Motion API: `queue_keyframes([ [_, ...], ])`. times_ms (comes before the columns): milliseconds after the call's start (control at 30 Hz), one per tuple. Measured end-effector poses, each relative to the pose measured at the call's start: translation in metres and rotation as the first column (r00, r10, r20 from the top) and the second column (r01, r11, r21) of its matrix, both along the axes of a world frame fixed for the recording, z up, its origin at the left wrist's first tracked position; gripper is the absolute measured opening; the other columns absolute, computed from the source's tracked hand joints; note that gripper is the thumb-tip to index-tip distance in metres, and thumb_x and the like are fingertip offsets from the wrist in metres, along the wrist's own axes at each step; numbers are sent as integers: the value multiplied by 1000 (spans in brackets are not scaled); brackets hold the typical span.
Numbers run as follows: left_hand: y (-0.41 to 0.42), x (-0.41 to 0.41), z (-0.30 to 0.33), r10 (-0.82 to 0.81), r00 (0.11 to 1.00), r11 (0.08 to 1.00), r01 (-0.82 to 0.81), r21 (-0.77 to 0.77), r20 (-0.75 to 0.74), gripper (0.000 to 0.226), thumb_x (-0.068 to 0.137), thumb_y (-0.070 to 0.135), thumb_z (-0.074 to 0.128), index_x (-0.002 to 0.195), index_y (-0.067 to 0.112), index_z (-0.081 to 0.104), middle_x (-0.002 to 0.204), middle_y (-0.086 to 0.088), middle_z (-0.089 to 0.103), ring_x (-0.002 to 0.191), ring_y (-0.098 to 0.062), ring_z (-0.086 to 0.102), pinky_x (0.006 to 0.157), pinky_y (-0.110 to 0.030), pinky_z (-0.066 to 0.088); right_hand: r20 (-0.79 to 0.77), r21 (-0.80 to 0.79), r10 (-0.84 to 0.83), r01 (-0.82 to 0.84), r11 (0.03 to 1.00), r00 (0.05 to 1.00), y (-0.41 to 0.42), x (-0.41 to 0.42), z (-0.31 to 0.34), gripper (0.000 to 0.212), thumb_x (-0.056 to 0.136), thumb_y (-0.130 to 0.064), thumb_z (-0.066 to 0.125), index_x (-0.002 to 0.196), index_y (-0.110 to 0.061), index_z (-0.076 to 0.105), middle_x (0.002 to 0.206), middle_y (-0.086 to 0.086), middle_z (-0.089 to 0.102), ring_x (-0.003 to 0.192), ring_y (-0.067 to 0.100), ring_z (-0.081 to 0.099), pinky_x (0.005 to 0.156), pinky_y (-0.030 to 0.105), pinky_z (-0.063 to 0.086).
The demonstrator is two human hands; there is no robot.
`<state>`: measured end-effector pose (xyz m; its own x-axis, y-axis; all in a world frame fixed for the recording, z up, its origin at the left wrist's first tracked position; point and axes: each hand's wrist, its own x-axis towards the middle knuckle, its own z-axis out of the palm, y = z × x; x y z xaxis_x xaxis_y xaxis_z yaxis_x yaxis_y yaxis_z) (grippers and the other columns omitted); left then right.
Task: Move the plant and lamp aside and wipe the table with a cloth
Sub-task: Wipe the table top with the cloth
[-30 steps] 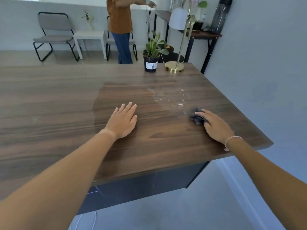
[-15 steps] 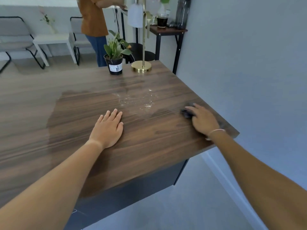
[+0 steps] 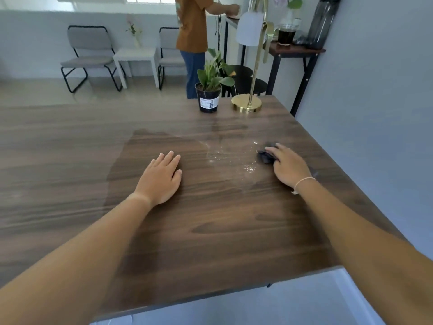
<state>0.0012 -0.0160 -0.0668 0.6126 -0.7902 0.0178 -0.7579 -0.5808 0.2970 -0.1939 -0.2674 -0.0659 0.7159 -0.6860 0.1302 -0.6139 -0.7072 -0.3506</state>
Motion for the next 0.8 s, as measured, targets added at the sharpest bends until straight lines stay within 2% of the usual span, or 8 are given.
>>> queue_keyframes([
  [67, -5, 14, 4, 47, 999, 999, -47, -9, -7, 51, 99, 27, 30, 148, 15, 23, 159, -4, 14, 148, -26, 9, 120, -37, 7, 5, 5, 322, -322, 947, 947, 54, 30, -8, 50, 89, -8, 40, 135, -27, 43, 151, 4, 31, 137, 29, 30, 111, 36, 24],
  [133, -11, 29, 6, 88, 996, 996, -88, -8, -2, 51, 99, 27, 30, 148, 15, 23, 159, -4, 14, 147, -27, 9, 119, -38, 7, 1, 24, 653, -652, 758, 758, 110, 13, -14, 50, 87, -14, 38, 134, -30, 44, 151, -1, 33, 138, 22, 27, 113, 31, 18],
  [200, -13, 42, 3, 128, 992, 991, -128, 26, 0, 52, 99, 28, 29, 148, 15, 21, 159, -4, 12, 148, -27, 8, 119, -38, 7, 24, 66, 760, -760, 647, 649, 106, -21, -8, 50, 87, -21, 32, 134, -37, 41, 150, -13, 28, 139, 9, 21, 113, 22, 11],
  [333, -12, 53, -10, 147, 987, 985, -152, 83, 62, 53, 99, 32, 24, 149, 17, 17, 160, -2, 10, 148, -24, 7, 120, -38, 7, -15, 22, 368, -368, 930, 930, -17, -7, 0, 49, 93, -10, 40, 134, -36, 41, 152, -9, 27, 140, 17, 25, 113, 34, 22],
  [433, -13, 56, -13, 134, 988, 986, -140, 95, 74, 53, 98, 33, 22, 149, 21, 14, 160, 1, 7, 148, -21, 5, 120, -36, 5, -16, -10, 123, -124, 992, 992, -43, 63, -1, 50, 91, -7, 37, 135, -29, 41, 153, 3, 29, 138, 26, 28, 111, 36, 24],
  [533, -15, 60, -11, 126, 989, 985, -133, 106, 72, 53, 99, 33, 21, 150, 23, 12, 160, 3, 5, 148, -19, 3, 120, -36, 3, -2, -17, 429, -429, 903, 903, 24, 106, -11, 51, 86, -7, 37, 134, -24, 46, 150, 7, 34, 135, 31, 33, 112, 37, 24],
  [667, -15, 64, -10, 119, 991, 986, -124, 110, 57, 52, 99, 31, 20, 150, 24, 10, 160, 5, 3, 148, -17, 1, 120, -34, 2, 13, 54, 823, -823, 566, 567, 75, 44, -11, 51, 87, -16, 34, 133, -35, 44, 149, -10, 31, 137, 10, 24, 113, 17, 9],
  [800, -16, 65, -10, 119, 992, 988, -123, 95, 44, 52, 99, 31, 19, 150, 25, 9, 160, 6, 2, 148, -16, -1, 120, -33, 0, -5, 41, 497, -497, 867, 868, -29, 68, 1, 49, 92, -5, 40, 133, -32, 44, 151, -6, 30, 139, 19, 28, 111, 24, 17],
])
